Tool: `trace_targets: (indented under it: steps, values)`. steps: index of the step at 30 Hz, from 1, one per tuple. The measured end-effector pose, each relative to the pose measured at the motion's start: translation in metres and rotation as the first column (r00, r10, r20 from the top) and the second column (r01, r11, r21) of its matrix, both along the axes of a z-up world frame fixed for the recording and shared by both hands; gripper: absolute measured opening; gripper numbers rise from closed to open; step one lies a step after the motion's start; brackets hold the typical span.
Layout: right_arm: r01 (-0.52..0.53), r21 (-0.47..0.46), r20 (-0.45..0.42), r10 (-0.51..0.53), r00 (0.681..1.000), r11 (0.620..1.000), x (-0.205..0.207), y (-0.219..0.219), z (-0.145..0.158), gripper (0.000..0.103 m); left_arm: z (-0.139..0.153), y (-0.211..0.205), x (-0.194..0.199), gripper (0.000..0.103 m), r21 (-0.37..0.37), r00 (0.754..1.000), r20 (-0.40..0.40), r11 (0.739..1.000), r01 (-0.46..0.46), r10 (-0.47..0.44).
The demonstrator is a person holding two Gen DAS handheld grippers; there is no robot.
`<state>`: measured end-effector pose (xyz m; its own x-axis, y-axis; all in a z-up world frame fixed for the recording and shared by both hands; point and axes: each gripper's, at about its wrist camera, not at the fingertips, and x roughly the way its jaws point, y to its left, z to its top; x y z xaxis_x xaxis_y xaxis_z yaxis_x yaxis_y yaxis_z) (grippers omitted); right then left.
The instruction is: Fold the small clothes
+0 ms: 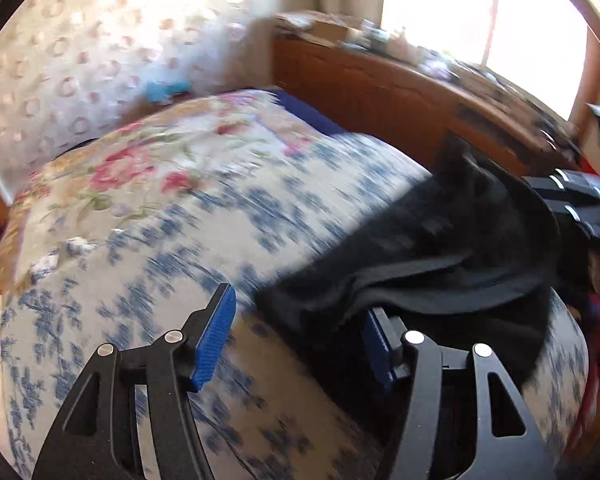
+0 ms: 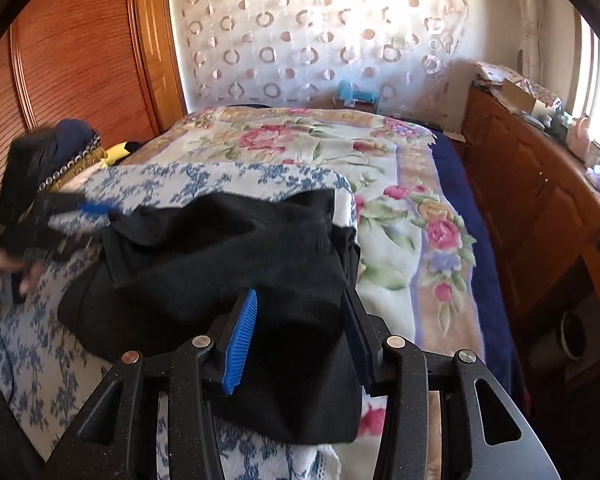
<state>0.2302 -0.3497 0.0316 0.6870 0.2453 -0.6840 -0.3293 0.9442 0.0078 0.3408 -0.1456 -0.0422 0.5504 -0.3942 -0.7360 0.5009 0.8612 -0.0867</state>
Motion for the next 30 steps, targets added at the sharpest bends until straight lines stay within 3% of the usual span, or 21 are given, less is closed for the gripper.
trace_targets:
  steps: [7,16,17,18,19,21,23,25,30]
  values:
    - [-0.097,0.013,0.0,0.097,0.995,0.995,0.012,-0.004,0.005,0.056,-0.017,0.002,0.019,0.064,0.006,0.999,-0.041,1.0,-0.019,0.02]
    - [-0.07,0.109,-0.089,0.08,0.993,0.992,0.083,-0.013,-0.013,0.057,-0.014,0.009,0.02,0.064,-0.026,0.999,-0.041,0.999,-0.034,0.033]
    - [-0.075,0.127,-0.091,0.087,0.992,0.989,0.084,-0.013,-0.014,0.055,-0.015,0.009,0.02,0.064,-0.027,0.998,-0.045,0.999,-0.034,0.033]
    - [-0.085,0.144,-0.087,0.099,0.991,0.986,0.085,-0.014,-0.013,0.027,-0.017,0.009,0.02,0.064,-0.026,0.998,-0.049,0.999,-0.033,0.032]
    - [-0.089,0.141,-0.078,0.1,0.992,0.986,0.086,-0.014,-0.012,0.008,-0.018,0.009,0.021,0.064,-0.025,0.998,-0.051,0.999,-0.034,0.033]
    - [-0.047,0.144,-0.017,0.05,0.999,0.988,0.084,-0.025,-0.008,0.005,-0.019,0.009,0.02,0.064,-0.031,0.998,-0.049,0.999,-0.038,0.037]
    - [0.084,0.16,0.047,-0.092,0.995,0.984,0.081,-0.043,0.001,0.005,-0.019,0.011,0.021,0.064,-0.036,0.998,-0.049,0.998,-0.049,0.047]
    - [0.148,0.208,0.022,-0.156,0.988,0.967,0.086,-0.057,0.0,0.005,-0.018,0.012,0.02,0.064,-0.044,0.997,-0.05,0.998,-0.054,0.052]
    - [0.231,0.101,0.013,-0.234,0.972,0.968,0.086,-0.051,-0.007,0.009,-0.016,0.012,0.014,0.064,-0.056,0.997,-0.054,0.997,-0.056,0.053]
